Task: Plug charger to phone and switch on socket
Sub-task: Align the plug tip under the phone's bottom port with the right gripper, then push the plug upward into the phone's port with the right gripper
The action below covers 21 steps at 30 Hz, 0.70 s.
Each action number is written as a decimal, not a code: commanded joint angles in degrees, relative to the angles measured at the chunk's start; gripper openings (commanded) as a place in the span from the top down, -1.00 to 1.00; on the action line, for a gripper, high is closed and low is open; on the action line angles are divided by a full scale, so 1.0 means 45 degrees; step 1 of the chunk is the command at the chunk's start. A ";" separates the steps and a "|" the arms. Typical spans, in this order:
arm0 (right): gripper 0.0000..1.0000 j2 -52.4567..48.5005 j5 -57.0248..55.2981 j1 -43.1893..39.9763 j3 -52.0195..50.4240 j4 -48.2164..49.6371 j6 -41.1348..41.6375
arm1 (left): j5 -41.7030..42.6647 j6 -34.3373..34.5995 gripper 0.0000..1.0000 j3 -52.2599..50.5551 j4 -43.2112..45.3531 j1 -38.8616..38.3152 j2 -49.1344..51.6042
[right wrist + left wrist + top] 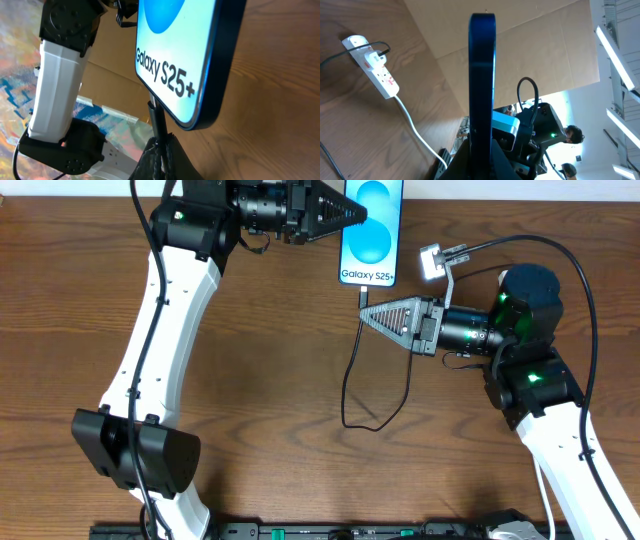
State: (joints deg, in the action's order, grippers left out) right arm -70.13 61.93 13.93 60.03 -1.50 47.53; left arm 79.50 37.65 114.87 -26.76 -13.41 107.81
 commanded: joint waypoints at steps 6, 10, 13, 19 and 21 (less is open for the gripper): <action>0.98 0.0000 -0.0665 -0.0155 0.0073 0.0141 0.0801 | 0.0529 -0.0102 0.86 0.0141 0.0068 -0.0039 -0.0073; 0.98 0.0000 -0.0889 -0.0155 0.0073 0.0146 0.1214 | 0.0529 -0.0102 0.86 0.0141 0.0068 -0.0039 -0.0073; 0.98 0.0000 -0.1039 -0.0155 0.0073 0.0151 0.1545 | 0.0529 -0.0102 0.86 0.0141 0.0068 -0.0039 -0.0073; 0.98 0.0000 -0.1064 -0.0160 0.0073 0.0151 0.1530 | 0.0534 -0.0102 0.85 0.0141 0.0068 -0.0039 -0.0073; 0.98 0.0000 -0.1064 -0.0160 0.0073 0.0151 0.1525 | 0.0534 -0.0102 0.85 0.0141 0.0068 -0.0039 -0.0073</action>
State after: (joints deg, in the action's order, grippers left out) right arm -70.13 60.58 13.93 60.03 -1.45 53.56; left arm 78.72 37.54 114.87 -26.70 -13.34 107.81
